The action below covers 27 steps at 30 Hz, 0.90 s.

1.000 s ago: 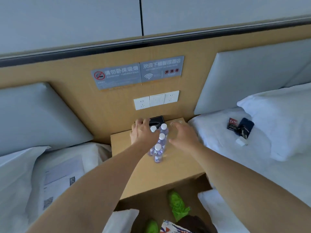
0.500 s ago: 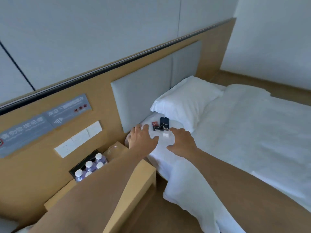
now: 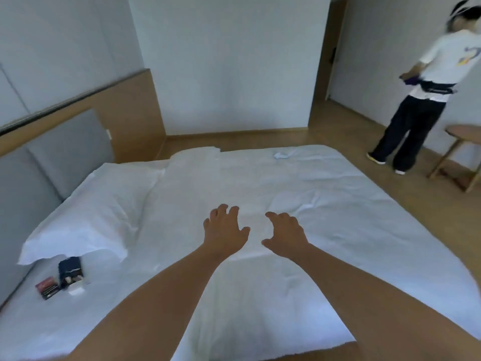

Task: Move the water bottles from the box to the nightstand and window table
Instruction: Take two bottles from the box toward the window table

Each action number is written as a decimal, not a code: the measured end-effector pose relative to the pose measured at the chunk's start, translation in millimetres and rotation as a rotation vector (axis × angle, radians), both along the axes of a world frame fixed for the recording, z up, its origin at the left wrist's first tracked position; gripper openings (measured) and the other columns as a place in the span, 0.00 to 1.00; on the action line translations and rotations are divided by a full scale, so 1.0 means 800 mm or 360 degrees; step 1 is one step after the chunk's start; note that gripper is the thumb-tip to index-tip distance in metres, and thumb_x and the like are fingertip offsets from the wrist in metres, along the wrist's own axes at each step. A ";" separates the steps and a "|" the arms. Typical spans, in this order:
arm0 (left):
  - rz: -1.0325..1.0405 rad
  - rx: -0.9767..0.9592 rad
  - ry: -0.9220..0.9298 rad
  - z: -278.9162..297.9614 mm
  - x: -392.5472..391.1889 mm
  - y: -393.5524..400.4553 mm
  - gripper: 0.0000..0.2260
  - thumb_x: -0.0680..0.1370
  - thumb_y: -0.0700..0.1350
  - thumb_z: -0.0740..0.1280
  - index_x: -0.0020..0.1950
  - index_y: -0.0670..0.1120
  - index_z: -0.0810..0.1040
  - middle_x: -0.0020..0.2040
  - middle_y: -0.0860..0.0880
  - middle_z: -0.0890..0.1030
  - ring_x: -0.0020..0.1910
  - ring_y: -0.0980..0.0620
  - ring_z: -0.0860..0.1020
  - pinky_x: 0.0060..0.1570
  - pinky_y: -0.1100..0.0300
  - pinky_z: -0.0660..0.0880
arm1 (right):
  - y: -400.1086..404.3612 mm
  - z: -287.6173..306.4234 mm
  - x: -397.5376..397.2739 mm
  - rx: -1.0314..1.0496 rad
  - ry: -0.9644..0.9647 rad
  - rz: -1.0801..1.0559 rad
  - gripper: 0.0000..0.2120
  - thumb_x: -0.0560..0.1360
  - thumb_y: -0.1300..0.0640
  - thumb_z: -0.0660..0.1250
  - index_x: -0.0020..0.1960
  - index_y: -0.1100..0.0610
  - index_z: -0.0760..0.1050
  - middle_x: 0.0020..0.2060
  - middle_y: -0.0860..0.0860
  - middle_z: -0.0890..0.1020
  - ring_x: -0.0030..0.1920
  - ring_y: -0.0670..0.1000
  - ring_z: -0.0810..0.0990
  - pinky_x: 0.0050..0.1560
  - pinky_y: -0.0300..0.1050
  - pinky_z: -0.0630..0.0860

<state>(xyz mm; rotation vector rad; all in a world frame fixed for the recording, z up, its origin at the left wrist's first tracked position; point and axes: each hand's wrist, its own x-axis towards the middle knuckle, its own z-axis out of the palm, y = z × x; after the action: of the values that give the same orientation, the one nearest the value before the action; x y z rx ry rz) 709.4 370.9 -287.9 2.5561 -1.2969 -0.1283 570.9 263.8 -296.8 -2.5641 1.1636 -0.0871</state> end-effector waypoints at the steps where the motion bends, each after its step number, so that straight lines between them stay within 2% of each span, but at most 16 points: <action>1: -0.0074 -0.0004 0.0013 0.003 -0.024 -0.036 0.31 0.80 0.59 0.65 0.79 0.49 0.64 0.79 0.44 0.63 0.76 0.41 0.62 0.71 0.45 0.65 | -0.027 0.003 -0.032 -0.0002 -0.0005 -0.0090 0.38 0.75 0.46 0.72 0.79 0.49 0.59 0.69 0.55 0.71 0.69 0.59 0.70 0.65 0.53 0.71; 7: -0.0594 0.0013 0.0009 0.019 -0.179 -0.216 0.30 0.80 0.59 0.65 0.79 0.49 0.64 0.78 0.45 0.64 0.75 0.41 0.63 0.69 0.47 0.67 | -0.148 0.023 -0.222 0.0003 -0.0043 -0.0652 0.37 0.75 0.47 0.72 0.79 0.48 0.60 0.66 0.55 0.72 0.67 0.57 0.71 0.61 0.51 0.76; 14: -0.1190 -0.0026 0.0032 0.022 -0.364 -0.372 0.29 0.80 0.58 0.67 0.78 0.48 0.66 0.76 0.45 0.66 0.74 0.42 0.65 0.67 0.47 0.68 | -0.213 0.012 -0.414 0.0074 -0.0114 -0.1260 0.35 0.75 0.51 0.71 0.79 0.48 0.61 0.67 0.54 0.72 0.68 0.58 0.71 0.61 0.51 0.75; 21: -0.1683 -0.0041 0.0048 0.026 -0.520 -0.518 0.25 0.79 0.56 0.67 0.73 0.49 0.69 0.72 0.46 0.68 0.70 0.42 0.68 0.63 0.48 0.70 | -0.289 0.010 -0.551 0.0067 -0.0229 -0.1796 0.36 0.74 0.54 0.69 0.79 0.48 0.62 0.69 0.54 0.73 0.69 0.58 0.71 0.65 0.50 0.73; 24: -0.1844 0.0035 0.0091 0.034 -0.578 -0.573 0.26 0.79 0.54 0.67 0.75 0.49 0.67 0.77 0.44 0.64 0.74 0.41 0.64 0.69 0.48 0.67 | -0.325 0.021 -0.602 0.0077 -0.0260 -0.2007 0.36 0.73 0.55 0.69 0.79 0.48 0.64 0.67 0.54 0.73 0.69 0.58 0.71 0.64 0.49 0.74; 27: -0.1967 0.0002 0.0098 0.044 -0.636 -0.624 0.26 0.78 0.55 0.67 0.75 0.50 0.68 0.77 0.47 0.64 0.74 0.43 0.64 0.70 0.48 0.67 | -0.358 0.029 -0.648 0.0049 -0.0296 -0.2168 0.34 0.72 0.52 0.71 0.77 0.48 0.66 0.66 0.56 0.74 0.68 0.59 0.72 0.66 0.49 0.74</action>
<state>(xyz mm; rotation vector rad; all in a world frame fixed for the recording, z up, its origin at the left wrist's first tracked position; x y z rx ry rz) 200.8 -128.2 -253.0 1.3573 -2.5818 -0.4162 52.4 -22.5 -273.3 -1.2416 2.4841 -0.5637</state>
